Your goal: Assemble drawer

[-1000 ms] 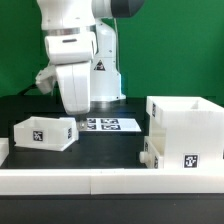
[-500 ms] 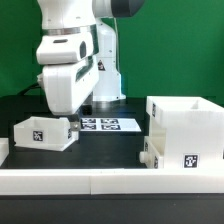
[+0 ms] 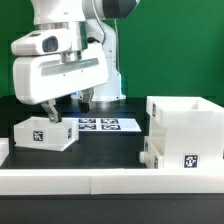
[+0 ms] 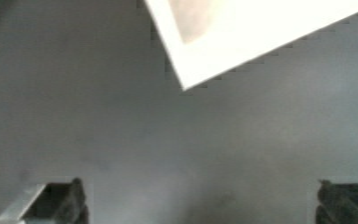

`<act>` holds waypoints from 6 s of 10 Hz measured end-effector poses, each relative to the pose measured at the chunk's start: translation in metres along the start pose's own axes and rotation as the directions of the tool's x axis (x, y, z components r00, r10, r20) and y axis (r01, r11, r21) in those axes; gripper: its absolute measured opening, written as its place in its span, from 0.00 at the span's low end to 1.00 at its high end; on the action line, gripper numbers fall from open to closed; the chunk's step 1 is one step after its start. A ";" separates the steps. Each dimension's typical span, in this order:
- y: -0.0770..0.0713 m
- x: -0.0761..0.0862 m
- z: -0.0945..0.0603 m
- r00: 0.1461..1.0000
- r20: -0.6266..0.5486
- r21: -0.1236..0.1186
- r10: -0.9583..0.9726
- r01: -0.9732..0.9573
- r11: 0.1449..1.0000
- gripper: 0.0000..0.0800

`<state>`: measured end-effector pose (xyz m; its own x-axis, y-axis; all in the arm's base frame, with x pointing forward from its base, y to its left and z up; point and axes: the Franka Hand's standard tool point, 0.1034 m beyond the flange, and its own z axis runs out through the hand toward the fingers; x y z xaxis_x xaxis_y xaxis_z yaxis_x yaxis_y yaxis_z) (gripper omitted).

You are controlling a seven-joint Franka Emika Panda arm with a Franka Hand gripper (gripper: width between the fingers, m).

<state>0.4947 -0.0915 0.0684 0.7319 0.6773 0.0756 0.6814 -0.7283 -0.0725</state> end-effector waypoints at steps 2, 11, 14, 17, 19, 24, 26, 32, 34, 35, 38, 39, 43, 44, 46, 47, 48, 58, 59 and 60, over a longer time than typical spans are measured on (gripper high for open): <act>-0.006 -0.008 0.004 0.989 -0.002 0.012 0.149 -0.149 0.989 0.81; -0.019 -0.017 0.011 0.705 0.015 0.029 0.709 -0.709 0.704 0.81; -0.026 -0.026 0.020 0.545 0.027 0.035 0.838 -0.838 0.544 0.81; -0.027 -0.023 0.021 0.520 0.028 0.041 0.854 -0.854 0.519 0.81; -0.026 -0.029 0.036 0.516 0.006 0.031 0.856 -0.856 0.516 0.81; -0.036 -0.031 0.060 0.516 0.006 0.014 0.857 -0.857 0.516 0.81; -0.037 -0.031 0.062 0.535 0.006 0.013 0.845 -0.845 0.535 0.81; -0.038 -0.030 0.063 0.561 0.006 0.014 0.828 -0.828 0.561 0.12; -0.039 -0.027 0.062 0.568 0.004 0.013 0.823 -0.823 0.568 0.05; -0.040 -0.025 0.062 0.570 0.003 0.013 0.822 -0.822 0.570 0.05; -0.055 -0.001 0.059 0.582 0.001 0.014 0.813 -0.813 0.582 0.05; -0.061 0.011 0.054 0.603 0.003 0.017 0.798 -0.797 0.603 0.05; -0.054 0.047 0.029 0.682 0.033 0.049 0.730 -0.731 0.680 0.05; -0.056 0.045 0.032 0.688 0.037 0.049 0.725 -0.726 0.686 0.05; -0.056 0.045 0.032 0.729 0.036 0.051 0.683 -0.684 0.727 0.05; -0.055 0.044 0.033 0.785 0.034 0.054 0.619 -0.620 0.783 0.05; -0.052 0.044 0.033 0.864 0.037 0.064 0.501 -0.503 0.862 0.05; -0.033 0.056 0.026 0.888 0.048 0.057 -0.457 0.455 0.889 0.05; -0.031 0.060 0.024 0.843 0.061 0.050 -0.534 0.532 0.845 0.05; -0.031 0.058 0.025 0.799 0.060 0.057 -0.598 0.596 0.801 0.05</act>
Offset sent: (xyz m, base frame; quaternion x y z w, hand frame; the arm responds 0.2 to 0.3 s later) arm 0.0000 0.0000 0.0000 0.0000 0.0000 0.1938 0.9810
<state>0.5164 -0.0273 0.0502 0.1773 0.9832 0.0444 0.9823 -0.1740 -0.0694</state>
